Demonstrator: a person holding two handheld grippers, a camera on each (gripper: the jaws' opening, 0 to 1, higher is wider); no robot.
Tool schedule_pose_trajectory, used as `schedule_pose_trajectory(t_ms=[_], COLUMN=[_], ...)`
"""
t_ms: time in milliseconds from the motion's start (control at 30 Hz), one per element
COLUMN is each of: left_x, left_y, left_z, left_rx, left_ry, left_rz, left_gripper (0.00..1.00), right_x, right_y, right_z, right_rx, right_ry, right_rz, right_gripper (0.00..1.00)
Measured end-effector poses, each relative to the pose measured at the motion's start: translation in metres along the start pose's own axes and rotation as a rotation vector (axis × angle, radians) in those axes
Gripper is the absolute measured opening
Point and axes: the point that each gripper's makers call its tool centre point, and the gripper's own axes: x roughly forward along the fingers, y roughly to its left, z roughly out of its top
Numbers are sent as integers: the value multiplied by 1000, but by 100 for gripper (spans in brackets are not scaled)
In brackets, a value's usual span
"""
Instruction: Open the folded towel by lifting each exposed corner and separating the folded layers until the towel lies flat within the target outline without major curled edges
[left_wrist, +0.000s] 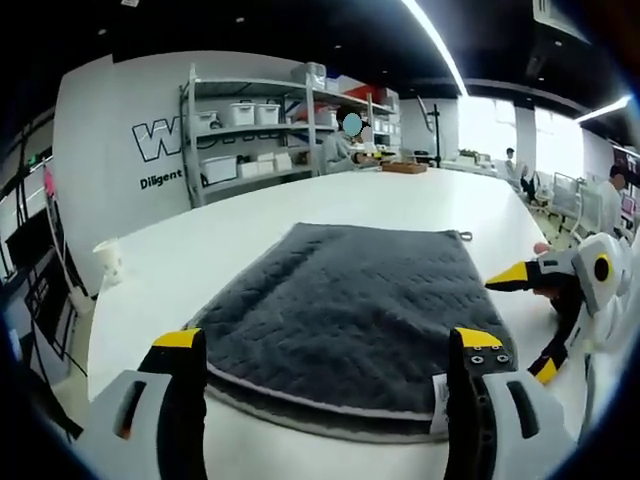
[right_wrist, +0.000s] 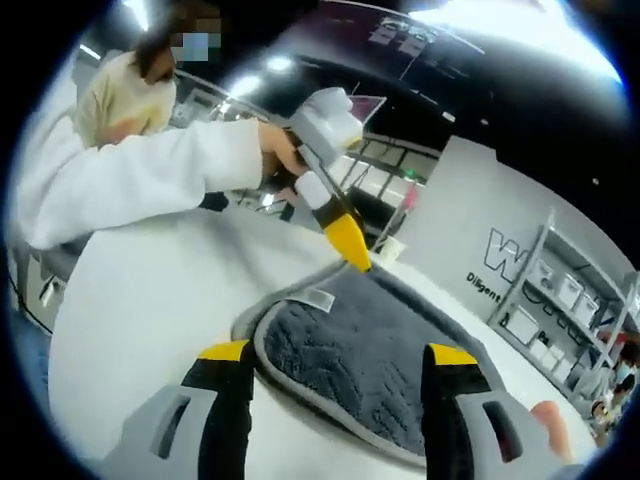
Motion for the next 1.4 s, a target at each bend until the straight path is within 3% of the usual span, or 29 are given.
schedule_pose_trajectory(t_ms=[300, 500, 600, 733, 900, 967, 1000, 1400], left_x=[-2, -2, -1, -2, 0, 0, 0, 0], left_y=[-1, -1, 0, 1, 1, -1, -1, -2], left_z=[-1, 0, 0, 0, -2, -1, -1, -1], left_rx=[-2, -2, 0, -6, -9, -9, -7, -5], left_ry=[-2, -4, 0, -3, 2, 1, 1, 1], left_rz=[3, 4, 7, 9, 5, 2, 2, -1], left_gripper=[99, 99, 99, 99, 99, 99, 99, 99], right_x=[-3, -4, -4, -6, -4, -5, -6, -5], right_y=[-16, -13, -10, -3, 0, 1, 0, -1], right_z=[-8, -5, -2, 10, 10, 10, 12, 12], right_rx=[4, -67, -120, -147, -183, -188, -204, -175], right_ry=[33, 29, 18, -44, -37, -39, -48, -58], right_rz=[-74, -82, -80, -55, -48, -45, -50, -38], right_gripper=[67, 57, 46, 29, 20, 2, 0, 0])
